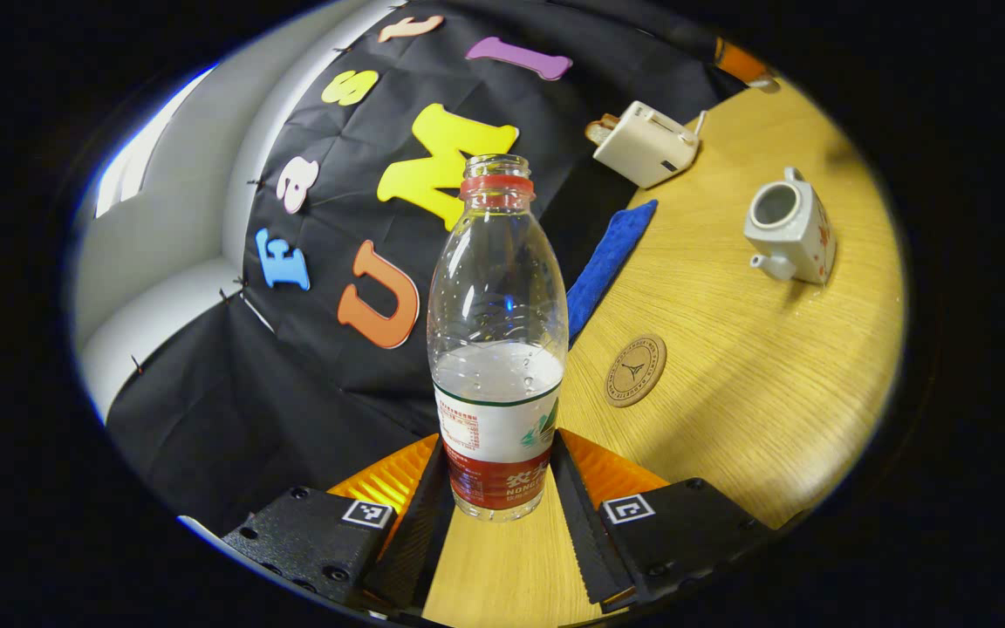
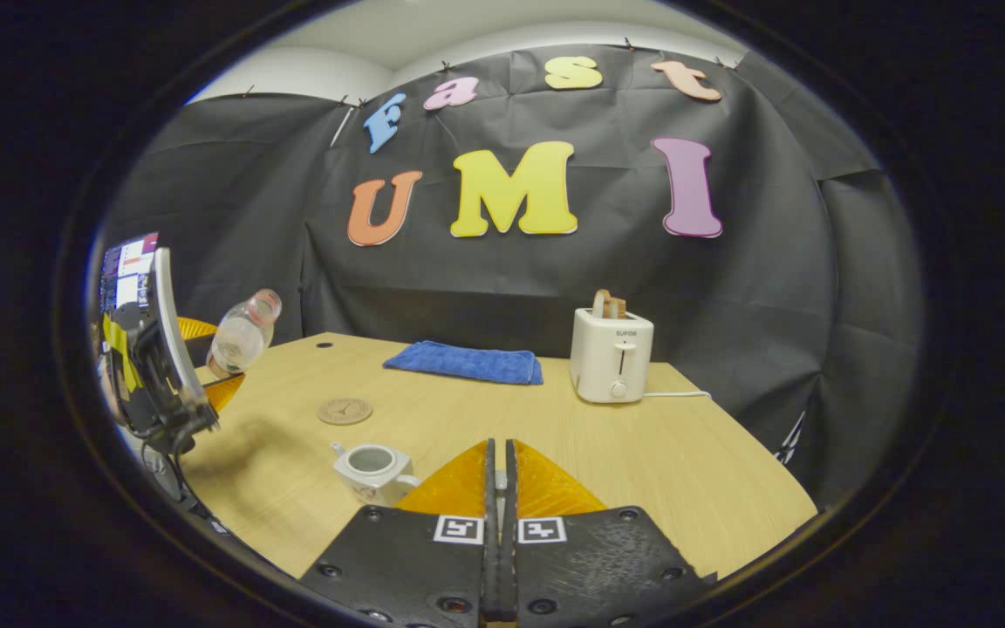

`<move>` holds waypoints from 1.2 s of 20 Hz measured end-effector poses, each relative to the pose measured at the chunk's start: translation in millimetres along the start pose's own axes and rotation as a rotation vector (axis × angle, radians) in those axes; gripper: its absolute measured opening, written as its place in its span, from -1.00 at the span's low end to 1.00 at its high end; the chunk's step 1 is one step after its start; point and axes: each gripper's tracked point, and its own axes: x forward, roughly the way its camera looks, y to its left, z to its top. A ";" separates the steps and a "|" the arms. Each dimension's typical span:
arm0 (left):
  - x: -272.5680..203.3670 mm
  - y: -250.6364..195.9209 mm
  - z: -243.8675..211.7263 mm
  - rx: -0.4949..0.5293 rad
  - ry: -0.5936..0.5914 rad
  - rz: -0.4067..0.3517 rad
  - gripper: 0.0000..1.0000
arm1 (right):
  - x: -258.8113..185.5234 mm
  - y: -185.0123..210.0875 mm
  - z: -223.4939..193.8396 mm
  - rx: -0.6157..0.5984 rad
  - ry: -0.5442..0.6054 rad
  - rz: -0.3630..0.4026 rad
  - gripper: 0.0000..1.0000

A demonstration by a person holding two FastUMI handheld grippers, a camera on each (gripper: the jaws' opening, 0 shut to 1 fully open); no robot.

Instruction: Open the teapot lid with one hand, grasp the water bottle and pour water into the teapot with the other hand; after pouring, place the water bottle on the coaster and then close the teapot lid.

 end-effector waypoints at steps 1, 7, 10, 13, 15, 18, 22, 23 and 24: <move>-0.9 -1.5 5.8 0.053 -0.011 0.001 0.44 | -0.5 -2.6 -1.9 -0.004 0.001 -0.001 -1.00; -8.9 -19.7 21.1 0.282 -0.037 -0.031 0.51 | -3.5 -14.6 -9.9 0.012 0.010 0.004 -1.00; -13.5 -28.3 25.7 0.373 -0.041 -0.032 0.44 | -4.4 -19.1 -14.4 0.013 0.017 0.006 -1.00; -14.6 -25.3 33.2 0.470 -0.045 -0.025 0.43 | -6.6 -22.7 -17.1 0.016 0.018 0.005 -1.00; -11.7 -25.1 34.7 0.519 -0.042 -0.034 0.44 | -8.0 -24.7 -16.5 0.019 0.013 0.003 -1.00; -3.2 -20.1 39.0 0.562 -0.044 -0.034 0.44 | -8.5 -28.5 -17.2 0.022 0.010 -0.002 -1.00; -4.6 -21.7 37.6 0.635 -0.040 -0.030 0.44 | -9.9 -31.3 -20.7 0.031 0.013 -0.003 -1.00; -4.8 -19.7 37.6 0.657 -0.033 -0.030 0.44 | -10.5 -31.7 -20.8 0.034 0.011 -0.004 -1.00; -3.1 -18.9 39.6 0.673 -0.032 -0.029 0.43 | -11.1 -32.2 -21.4 0.035 0.011 -0.004 -1.00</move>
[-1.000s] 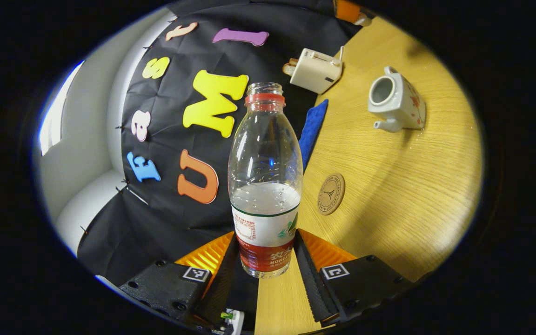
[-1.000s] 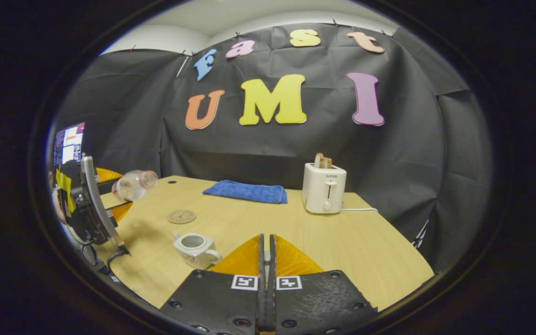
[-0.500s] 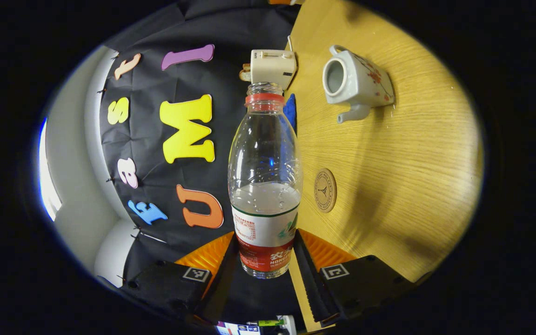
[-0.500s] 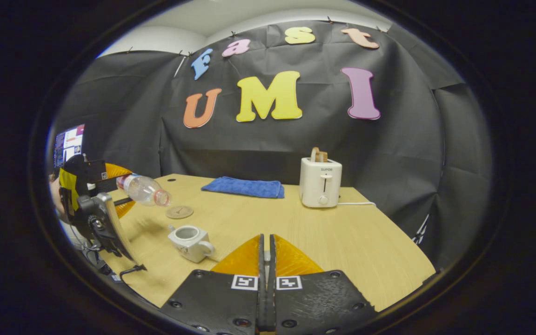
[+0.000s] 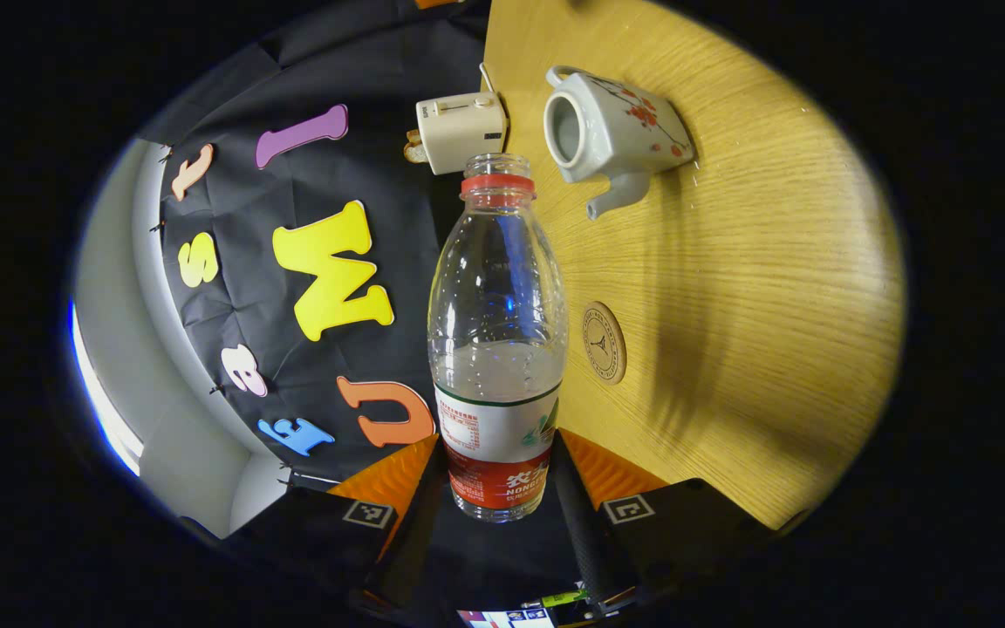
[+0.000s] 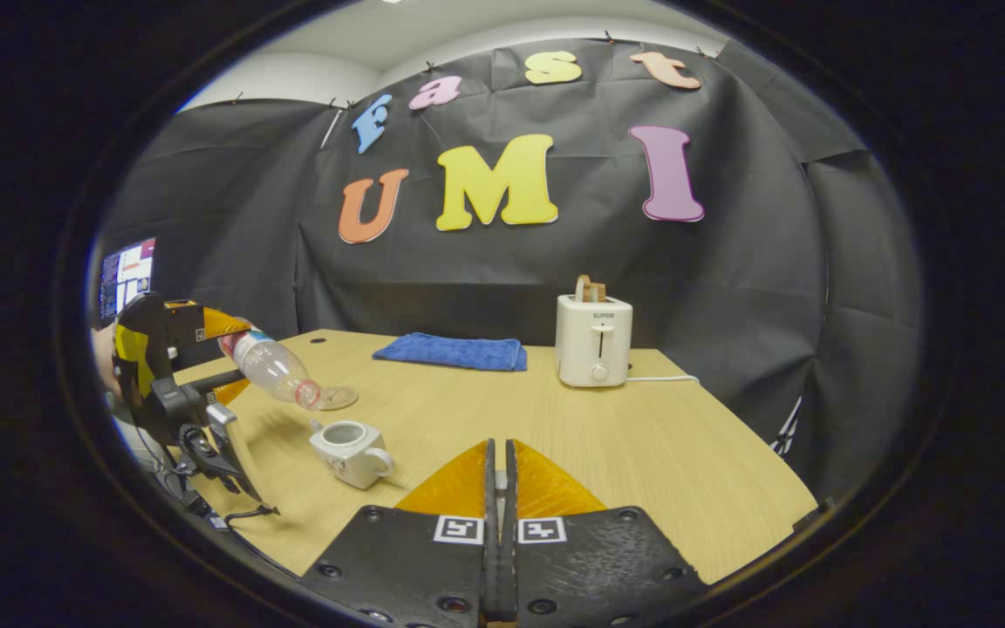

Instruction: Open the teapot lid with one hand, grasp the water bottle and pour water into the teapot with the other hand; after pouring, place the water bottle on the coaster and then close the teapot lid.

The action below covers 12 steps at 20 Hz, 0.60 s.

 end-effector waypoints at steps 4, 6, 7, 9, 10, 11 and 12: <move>-0.6 3.1 8.1 0.045 -0.011 0.012 0.44 | -0.7 -4.2 -3.0 0.006 0.004 -0.002 -1.00; -1.0 6.4 10.6 0.072 -0.008 0.017 0.44 | -1.8 -5.2 -1.8 0.007 -0.001 -0.003 -1.00; 0.9 11.1 9.7 0.084 -0.009 0.022 0.43 | -2.6 -5.6 -1.9 0.007 -0.003 -0.003 -1.00; 1.0 15.1 12.9 0.103 -0.011 0.036 0.44 | -4.1 -6.3 -0.9 0.006 -0.008 -0.003 -1.00; 1.3 16.8 13.1 0.115 -0.009 0.042 0.44 | -4.3 -6.4 -0.9 0.006 -0.008 -0.003 -1.00; 0.8 18.6 12.0 0.126 -0.006 0.046 0.44 | -4.5 -6.4 -1.3 0.007 -0.009 -0.001 -1.00; 0.3 19.7 12.5 0.136 -0.004 0.048 0.44 | -4.9 -6.1 -1.8 0.007 -0.008 0.000 -1.00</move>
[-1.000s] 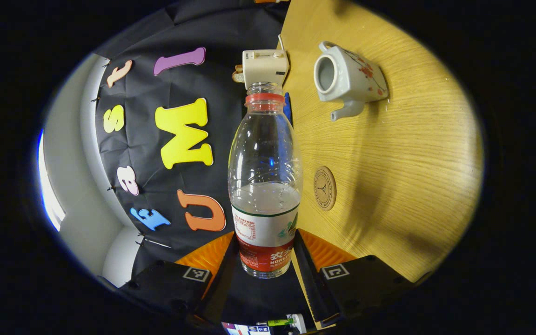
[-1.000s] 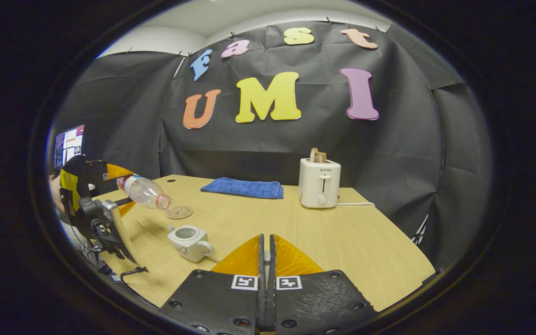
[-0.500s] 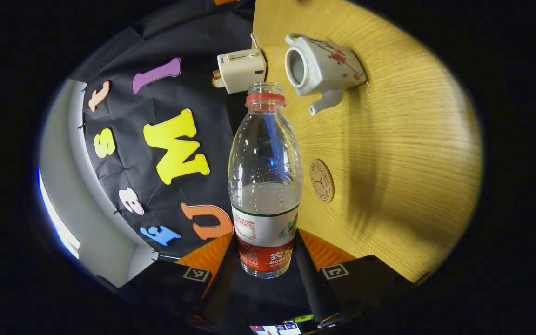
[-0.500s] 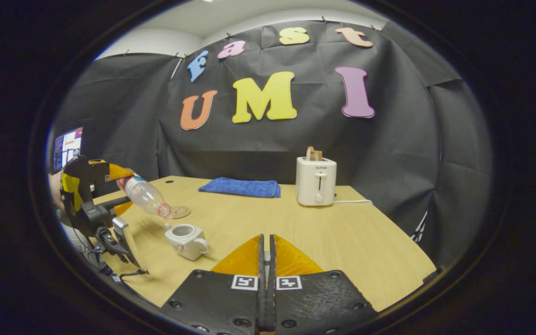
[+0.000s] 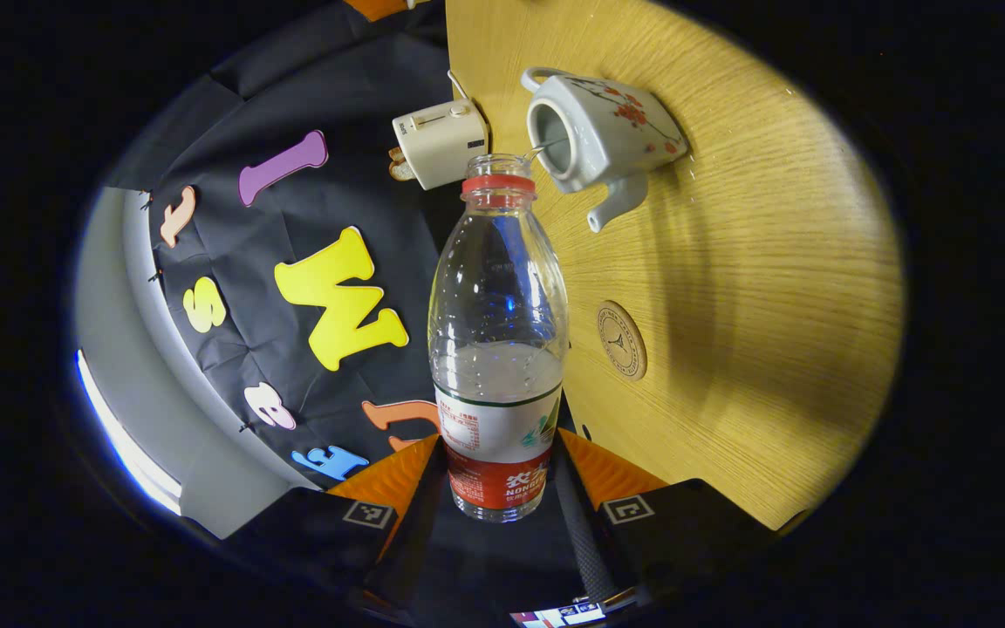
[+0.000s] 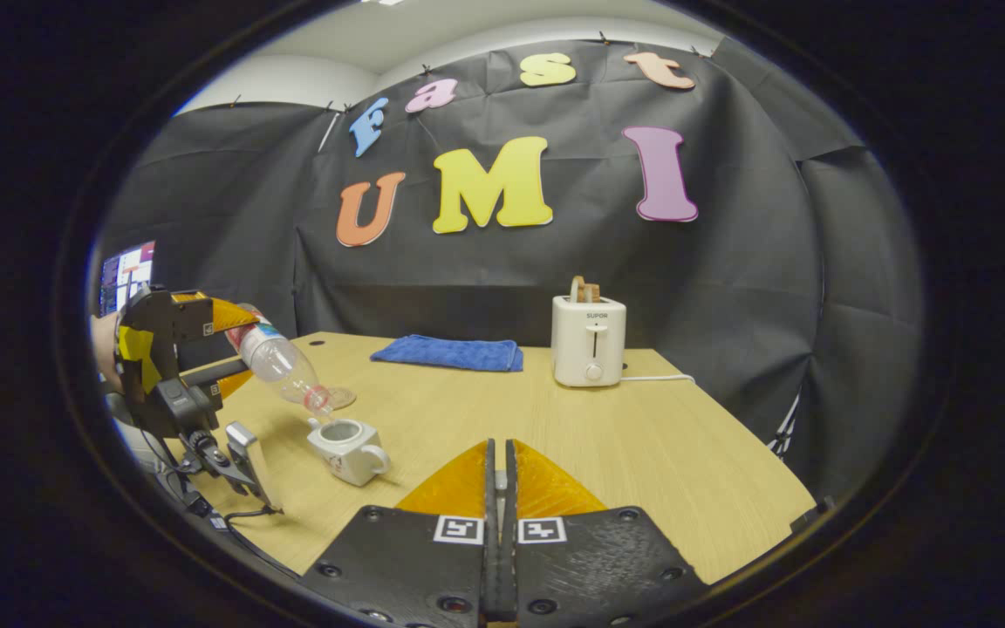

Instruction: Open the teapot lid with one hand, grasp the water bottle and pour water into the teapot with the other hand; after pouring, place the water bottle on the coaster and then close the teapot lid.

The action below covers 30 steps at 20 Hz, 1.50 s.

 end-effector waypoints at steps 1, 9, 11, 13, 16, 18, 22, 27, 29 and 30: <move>-0.5 1.2 -0.3 0.008 0.001 0.002 0.44 | 0.0 -0.5 -0.5 0.002 0.000 0.001 -1.00; 0.4 9.7 -0.2 0.074 0.004 -0.003 0.43 | -2.8 -3.4 2.1 0.004 -0.010 -0.006 -1.00; 0.4 12.8 0.3 0.089 0.004 -0.002 0.43 | -3.2 -4.5 2.6 0.006 -0.013 -0.008 -1.00; 0.5 11.8 -0.4 0.093 0.008 -0.017 0.44 | -3.6 -5.1 2.4 0.007 -0.013 -0.007 -1.00; 0.1 11.8 1.9 0.112 0.014 -0.030 0.44 | -3.4 -5.2 2.6 0.013 -0.014 -0.004 -1.00; 2.0 15.7 2.1 0.126 0.016 -0.026 0.44 | -4.4 -6.0 -0.1 0.027 -0.010 -0.001 -1.00; 1.8 23.6 5.0 0.154 0.019 -0.014 0.44 | -3.5 -10.9 -1.5 0.036 -0.011 -0.006 -1.00; 1.5 27.4 8.3 0.184 0.017 -0.016 0.44 | -5.3 -12.9 -4.0 0.031 -0.011 -0.013 -1.00; 1.1 29.9 8.3 0.201 0.015 -0.013 0.44 | -6.6 -12.8 -2.7 0.023 -0.017 -0.017 -1.00; 0.8 30.6 9.1 0.206 0.017 -0.012 0.44 | -7.2 -12.1 -1.4 0.022 -0.020 -0.016 -1.00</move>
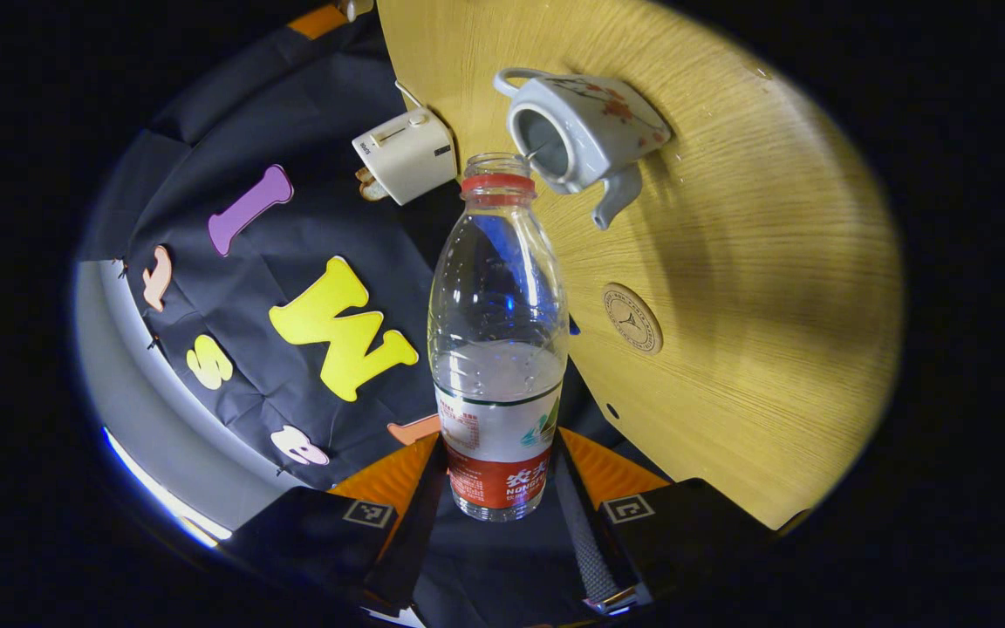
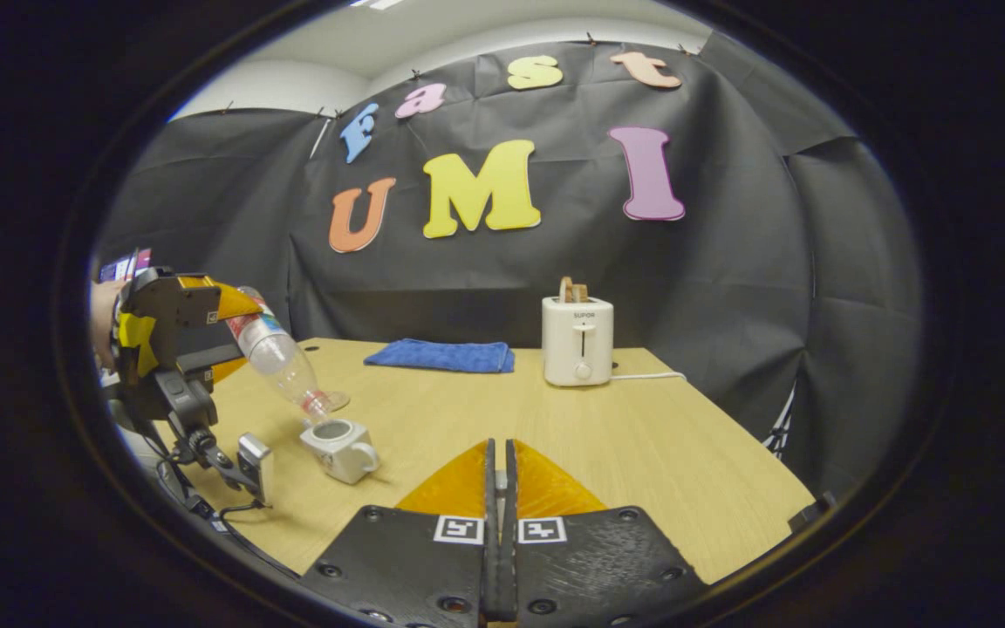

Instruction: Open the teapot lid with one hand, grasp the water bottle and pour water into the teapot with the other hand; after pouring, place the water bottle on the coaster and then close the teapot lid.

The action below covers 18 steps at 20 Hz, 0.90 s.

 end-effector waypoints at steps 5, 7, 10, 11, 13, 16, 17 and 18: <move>-1.0 0.6 -0.6 0.000 0.004 0.006 0.44 | -1.1 0.2 0.3 0.001 -0.003 0.002 -1.00; -0.9 0.5 -1.0 -0.003 0.007 0.007 0.43 | -1.1 0.1 1.0 0.000 -0.005 0.001 -1.00; -0.2 1.0 -1.4 -0.008 0.007 0.004 0.43 | -0.7 -1.4 1.0 0.003 -0.004 -0.001 -1.00; 0.4 1.5 -1.3 -0.014 0.002 0.010 0.43 | -0.8 -1.8 1.3 0.003 -0.005 -0.001 -1.00; 1.8 5.5 -0.4 -0.028 -0.007 0.019 0.43 | -1.7 -2.7 1.7 0.004 -0.006 -0.003 -1.00; 3.3 12.2 2.4 -0.069 -0.033 0.050 0.44 | -3.0 -3.9 3.3 0.008 -0.009 -0.007 -1.00; 3.4 9.9 2.4 -0.096 -0.041 0.052 0.44 | -4.0 -4.6 3.7 0.007 -0.010 -0.011 -1.00; 5.1 6.6 2.5 -0.137 -0.049 0.046 0.43 | -5.3 -5.4 5.2 0.005 -0.012 -0.013 -1.00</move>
